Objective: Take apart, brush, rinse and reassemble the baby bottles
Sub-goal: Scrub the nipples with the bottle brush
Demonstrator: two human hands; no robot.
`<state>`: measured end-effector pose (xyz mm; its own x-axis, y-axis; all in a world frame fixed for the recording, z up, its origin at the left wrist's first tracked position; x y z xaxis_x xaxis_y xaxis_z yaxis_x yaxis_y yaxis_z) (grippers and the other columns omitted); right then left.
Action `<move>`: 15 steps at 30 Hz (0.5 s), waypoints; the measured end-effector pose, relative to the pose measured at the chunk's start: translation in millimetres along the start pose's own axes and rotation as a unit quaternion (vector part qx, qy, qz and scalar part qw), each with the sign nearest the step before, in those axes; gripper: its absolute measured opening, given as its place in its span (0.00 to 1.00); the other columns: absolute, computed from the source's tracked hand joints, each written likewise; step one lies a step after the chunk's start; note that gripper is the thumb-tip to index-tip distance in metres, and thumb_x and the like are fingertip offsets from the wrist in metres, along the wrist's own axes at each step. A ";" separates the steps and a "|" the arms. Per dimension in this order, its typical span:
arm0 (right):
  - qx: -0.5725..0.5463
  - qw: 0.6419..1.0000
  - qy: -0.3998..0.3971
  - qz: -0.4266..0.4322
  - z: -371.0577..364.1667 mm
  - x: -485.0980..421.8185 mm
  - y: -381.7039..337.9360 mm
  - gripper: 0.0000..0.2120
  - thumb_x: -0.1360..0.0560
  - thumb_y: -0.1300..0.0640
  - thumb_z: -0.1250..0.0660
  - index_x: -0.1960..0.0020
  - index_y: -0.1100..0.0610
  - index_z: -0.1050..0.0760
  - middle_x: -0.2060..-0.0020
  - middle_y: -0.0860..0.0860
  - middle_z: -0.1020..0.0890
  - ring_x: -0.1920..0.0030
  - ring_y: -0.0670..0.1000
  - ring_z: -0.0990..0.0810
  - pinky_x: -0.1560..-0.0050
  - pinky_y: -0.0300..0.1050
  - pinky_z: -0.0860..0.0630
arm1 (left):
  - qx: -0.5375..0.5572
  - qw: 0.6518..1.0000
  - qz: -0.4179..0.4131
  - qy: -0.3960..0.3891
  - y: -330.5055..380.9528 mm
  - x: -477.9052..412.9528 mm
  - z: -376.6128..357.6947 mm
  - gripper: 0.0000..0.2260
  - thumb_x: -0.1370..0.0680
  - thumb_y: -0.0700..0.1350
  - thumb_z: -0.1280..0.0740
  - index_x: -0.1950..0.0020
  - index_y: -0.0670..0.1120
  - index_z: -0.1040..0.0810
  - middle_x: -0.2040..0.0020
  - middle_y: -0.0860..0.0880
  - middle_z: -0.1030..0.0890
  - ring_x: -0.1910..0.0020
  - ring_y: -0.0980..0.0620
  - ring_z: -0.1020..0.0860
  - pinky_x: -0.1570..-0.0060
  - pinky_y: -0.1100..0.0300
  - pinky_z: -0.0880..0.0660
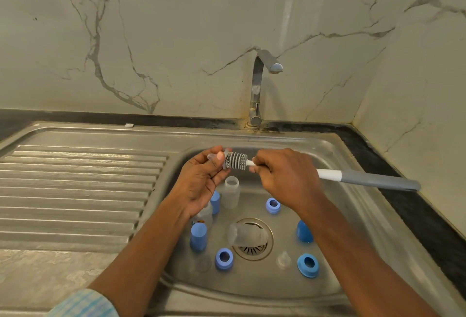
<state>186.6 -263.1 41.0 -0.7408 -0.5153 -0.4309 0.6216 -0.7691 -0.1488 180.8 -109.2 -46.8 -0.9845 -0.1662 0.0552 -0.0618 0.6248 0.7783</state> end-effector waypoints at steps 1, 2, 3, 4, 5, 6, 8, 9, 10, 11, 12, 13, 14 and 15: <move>-0.018 1.000 -0.021 -0.011 -1.5 -0.8 0.4 0.08 0.20 0.47 0.37 0.50 0.48 0.20 0.63 0.48 0.20 0.63 0.50 0.27 0.65 0.45 0.38 | -0.002 1.000 -0.010 -0.009 4.3 0.4 -1.0 0.11 0.31 0.39 0.31 0.49 0.42 0.20 0.51 0.46 0.14 0.51 0.51 0.15 0.54 0.61 0.18; -0.041 0.998 -0.042 -0.023 -4.3 -1.4 1.5 0.09 0.20 0.47 0.37 0.52 0.48 0.20 0.66 0.47 0.22 0.65 0.50 0.27 0.67 0.44 0.37 | -0.001 1.000 -0.021 -0.021 8.8 1.1 -2.0 0.11 0.32 0.39 0.29 0.50 0.43 0.19 0.51 0.46 0.14 0.50 0.51 0.16 0.53 0.61 0.18; -0.068 0.995 -0.062 -0.032 -8.0 -2.2 2.4 0.11 0.20 0.47 0.37 0.55 0.50 0.21 0.68 0.48 0.23 0.66 0.50 0.27 0.68 0.44 0.37 | 0.005 0.999 -0.032 -0.040 13.1 1.2 -3.8 0.12 0.34 0.40 0.25 0.52 0.43 0.17 0.50 0.46 0.14 0.49 0.50 0.16 0.53 0.60 0.18; -0.100 0.991 -0.086 -0.040 -13.0 -2.3 3.4 0.14 0.20 0.47 0.37 0.58 0.53 0.21 0.71 0.49 0.24 0.68 0.50 0.28 0.68 0.45 0.36 | 0.011 0.997 -0.040 -0.064 16.1 1.5 -6.0 0.14 0.37 0.41 0.21 0.53 0.44 0.15 0.49 0.45 0.14 0.47 0.49 0.16 0.53 0.60 0.18; -0.141 0.983 -0.110 -0.050 -18.7 -1.9 5.3 0.16 0.20 0.47 0.37 0.60 0.55 0.21 0.72 0.50 0.25 0.70 0.50 0.29 0.67 0.45 0.35 | 0.009 0.995 -0.045 -0.087 18.1 1.7 -8.0 0.17 0.41 0.43 0.17 0.54 0.45 0.14 0.48 0.45 0.14 0.46 0.49 0.16 0.52 0.60 0.18; -0.188 0.971 -0.131 -0.066 -23.1 -1.3 7.9 0.16 0.20 0.47 0.37 0.60 0.55 0.20 0.72 0.51 0.26 0.70 0.49 0.30 0.66 0.46 0.33 | 0.002 0.994 -0.044 -0.104 18.3 2.3 -9.3 0.20 0.44 0.44 0.15 0.54 0.46 0.13 0.46 0.44 0.15 0.45 0.49 0.16 0.52 0.60 0.18; -0.258 0.949 -0.152 -0.095 -25.2 1.2 11.9 0.14 0.19 0.48 0.38 0.58 0.53 0.19 0.70 0.54 0.24 0.68 0.50 0.28 0.63 0.49 0.30 | -0.004 0.992 -0.039 -0.123 15.6 4.0 -12.4 0.19 0.42 0.42 0.16 0.53 0.46 0.13 0.45 0.44 0.15 0.44 0.49 0.17 0.51 0.60 0.19; -0.268 0.946 -0.149 -0.099 -24.6 2.2 13.2 0.14 0.19 0.48 0.38 0.56 0.53 0.18 0.68 0.57 0.22 0.67 0.51 0.27 0.62 0.50 0.28 | -0.005 0.992 -0.038 -0.122 14.6 5.4 -14.4 0.16 0.40 0.40 0.19 0.52 0.46 0.13 0.45 0.45 0.15 0.45 0.49 0.17 0.52 0.61 0.19; -0.256 0.951 -0.141 -0.098 -23.0 2.9 14.0 0.14 0.19 0.48 0.38 0.55 0.55 0.18 0.66 0.60 0.21 0.66 0.52 0.27 0.62 0.52 0.27 | -0.009 0.993 -0.037 -0.110 13.5 6.1 -15.2 0.15 0.37 0.38 0.23 0.52 0.45 0.13 0.46 0.45 0.15 0.46 0.50 0.16 0.53 0.61 0.19; -0.221 0.962 -0.128 -0.093 -20.8 3.1 15.5 0.15 0.19 0.47 0.38 0.54 0.55 0.18 0.65 0.60 0.20 0.67 0.51 0.26 0.62 0.52 0.26 | -0.016 0.995 -0.037 -0.089 12.4 6.0 -14.9 0.14 0.35 0.37 0.26 0.50 0.44 0.15 0.47 0.45 0.14 0.47 0.50 0.16 0.54 0.62 0.19; -0.174 0.974 -0.113 -0.087 -17.7 2.7 15.7 0.15 0.20 0.46 0.38 0.52 0.55 0.18 0.65 0.58 0.20 0.67 0.51 0.25 0.62 0.52 0.26 | -0.024 0.997 -0.039 -0.064 11.5 5.6 -13.6 0.13 0.33 0.36 0.29 0.49 0.42 0.17 0.49 0.46 0.14 0.49 0.50 0.16 0.55 0.62 0.19; -0.123 0.984 -0.098 -0.080 -13.6 2.0 14.8 0.15 0.20 0.45 0.38 0.50 0.54 0.18 0.65 0.54 0.19 0.66 0.51 0.24 0.63 0.50 0.27 | -0.029 0.998 -0.038 -0.042 10.3 5.2 -11.9 0.13 0.32 0.36 0.31 0.48 0.42 0.19 0.50 0.46 0.14 0.50 0.51 0.15 0.55 0.62 0.19; -0.075 0.991 -0.086 -0.074 -9.4 1.0 13.2 0.15 0.20 0.44 0.39 0.48 0.51 0.18 0.64 0.51 0.19 0.65 0.51 0.24 0.65 0.48 0.29 | -0.029 0.999 -0.034 -0.023 8.0 4.3 -9.8 0.13 0.31 0.38 0.31 0.47 0.42 0.20 0.52 0.46 0.14 0.52 0.52 0.15 0.56 0.63 0.18; -0.032 0.994 -0.077 -0.069 -5.7 0.2 10.4 0.14 0.19 0.43 0.40 0.46 0.48 0.18 0.62 0.49 0.18 0.64 0.50 0.24 0.65 0.46 0.31 | -0.028 0.999 -0.024 -0.005 5.3 3.6 -7.2 0.13 0.31 0.40 0.31 0.47 0.42 0.20 0.54 0.47 0.14 0.55 0.53 0.15 0.57 0.63 0.18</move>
<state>194.4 -269.0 34.2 -0.8469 -0.4624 -0.2626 0.5232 -0.8128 -0.2560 178.1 -112.0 -38.0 -0.9823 -0.1873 0.0099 -0.1009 0.5726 0.8136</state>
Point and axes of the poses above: each hand's wrist, its own x-axis away from the middle knuckle, its own z-axis out of the back of the hand, y = z × x, the point moved 9 cm from there along -x, towards the middle knuckle
